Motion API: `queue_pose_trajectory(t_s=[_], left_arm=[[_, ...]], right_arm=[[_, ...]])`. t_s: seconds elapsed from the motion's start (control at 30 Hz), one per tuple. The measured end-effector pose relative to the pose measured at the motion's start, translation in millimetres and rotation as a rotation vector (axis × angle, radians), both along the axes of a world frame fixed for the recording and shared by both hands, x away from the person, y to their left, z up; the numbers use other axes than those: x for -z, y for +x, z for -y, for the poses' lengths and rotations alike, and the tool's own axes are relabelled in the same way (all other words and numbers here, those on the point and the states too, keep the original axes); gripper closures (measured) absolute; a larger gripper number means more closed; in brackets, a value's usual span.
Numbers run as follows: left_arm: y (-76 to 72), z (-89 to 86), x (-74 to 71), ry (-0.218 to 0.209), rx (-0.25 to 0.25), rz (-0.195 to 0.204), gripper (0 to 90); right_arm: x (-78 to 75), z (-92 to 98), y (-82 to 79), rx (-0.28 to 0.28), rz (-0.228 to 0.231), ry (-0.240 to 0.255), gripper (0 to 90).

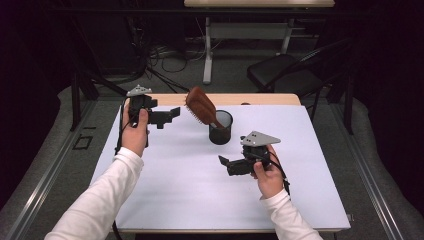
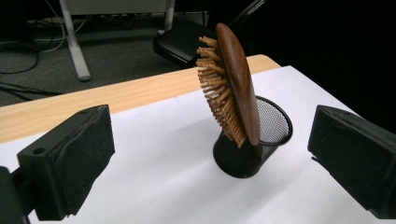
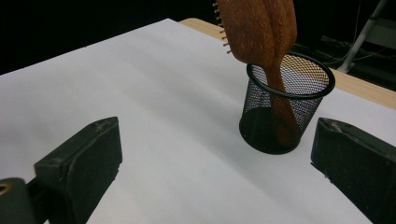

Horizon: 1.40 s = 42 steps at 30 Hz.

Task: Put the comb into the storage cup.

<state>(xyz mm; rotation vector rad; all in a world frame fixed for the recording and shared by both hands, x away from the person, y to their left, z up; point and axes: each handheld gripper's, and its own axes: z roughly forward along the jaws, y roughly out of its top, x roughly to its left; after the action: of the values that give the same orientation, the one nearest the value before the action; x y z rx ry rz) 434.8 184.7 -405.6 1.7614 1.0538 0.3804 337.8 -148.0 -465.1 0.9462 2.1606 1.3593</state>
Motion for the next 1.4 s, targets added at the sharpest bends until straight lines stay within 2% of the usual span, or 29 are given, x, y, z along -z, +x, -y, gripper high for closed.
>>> queue_pose_trajectory(t_s=[0.33,0.57,0.97,1.2,1.4], left_arm=[[-8.0,-13.6,10.6,-0.033,0.001,-0.002,0.6],[-16.3,-19.9,17.2,-0.007,0.013,0.006,0.6],[-36.0,-22.0,22.4,-0.018,0.059,0.013,0.6],[-50.9,-23.4,25.3,-0.008,0.092,0.029,0.6],[-64.0,-27.7,35.1,-0.015,0.108,0.034,1.0]], right_arm=[[1.7,3.0,3.3,0.015,-0.007,0.002,1.8],[4.2,4.9,8.0,0.024,-0.017,0.004,1.7],[4.0,4.0,5.1,0.030,-0.014,-0.012,1.8],[4.5,18.4,-0.9,0.079,-0.012,-0.018,1.8],[3.9,37.5,-5.5,0.126,-0.013,-0.025,1.8]])
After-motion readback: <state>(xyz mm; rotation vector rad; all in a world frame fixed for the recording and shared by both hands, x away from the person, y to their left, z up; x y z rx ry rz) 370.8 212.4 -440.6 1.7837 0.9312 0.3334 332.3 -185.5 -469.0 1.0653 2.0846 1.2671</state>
